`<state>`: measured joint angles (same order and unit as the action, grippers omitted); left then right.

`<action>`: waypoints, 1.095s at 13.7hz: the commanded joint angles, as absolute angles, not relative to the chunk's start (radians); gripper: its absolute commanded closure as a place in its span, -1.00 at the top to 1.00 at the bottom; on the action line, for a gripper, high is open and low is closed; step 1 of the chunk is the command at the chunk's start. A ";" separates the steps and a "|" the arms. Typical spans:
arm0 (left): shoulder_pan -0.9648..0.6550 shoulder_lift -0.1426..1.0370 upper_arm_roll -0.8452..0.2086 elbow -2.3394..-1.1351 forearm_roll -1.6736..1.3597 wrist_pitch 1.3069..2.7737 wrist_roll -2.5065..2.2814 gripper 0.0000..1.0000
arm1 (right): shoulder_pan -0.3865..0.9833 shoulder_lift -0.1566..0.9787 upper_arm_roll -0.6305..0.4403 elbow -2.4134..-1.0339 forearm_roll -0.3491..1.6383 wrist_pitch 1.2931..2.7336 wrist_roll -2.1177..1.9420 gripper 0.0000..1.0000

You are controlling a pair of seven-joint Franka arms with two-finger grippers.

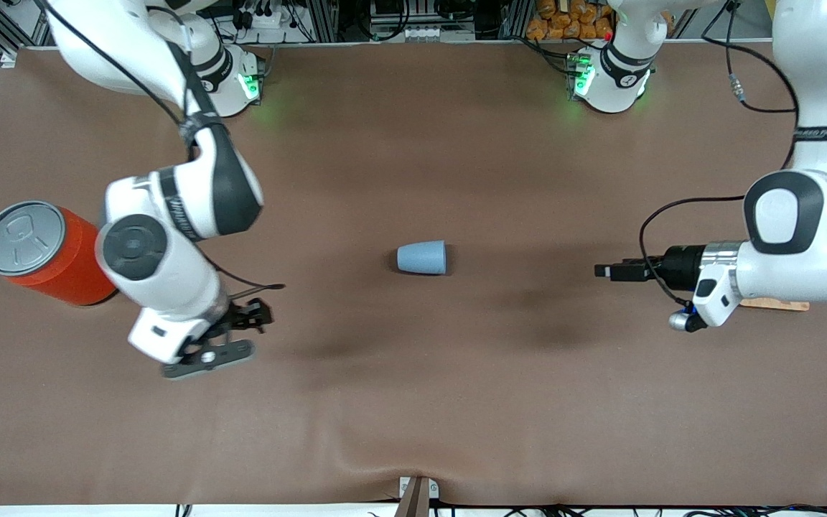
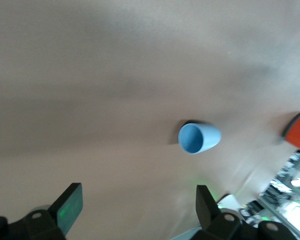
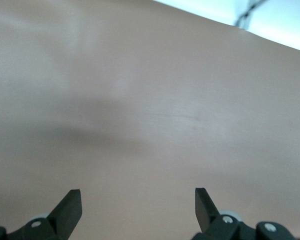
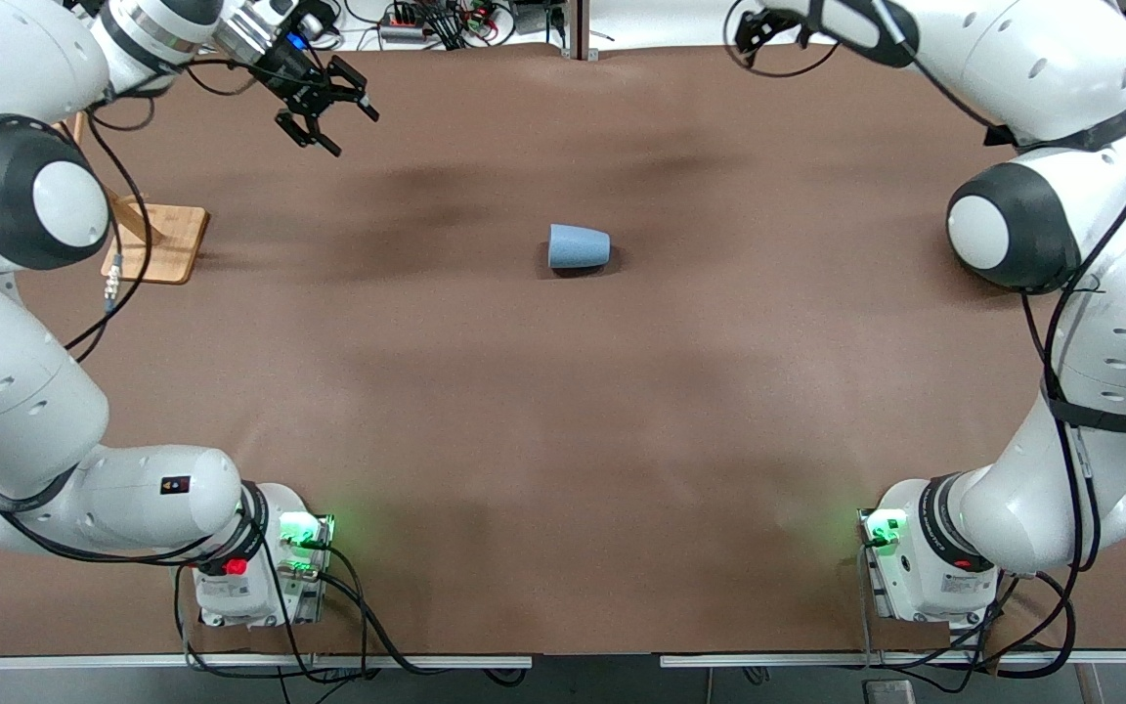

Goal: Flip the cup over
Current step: 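Move the left gripper toward the blue cup lying mid-table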

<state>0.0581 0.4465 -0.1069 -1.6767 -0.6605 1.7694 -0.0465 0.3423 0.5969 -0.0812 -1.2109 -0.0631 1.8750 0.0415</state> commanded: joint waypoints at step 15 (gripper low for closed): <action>-0.167 0.595 -0.117 -1.922 -1.440 2.054 0.481 1.00 | 0.039 0.069 -0.055 -1.471 0.015 1.484 0.069 1.00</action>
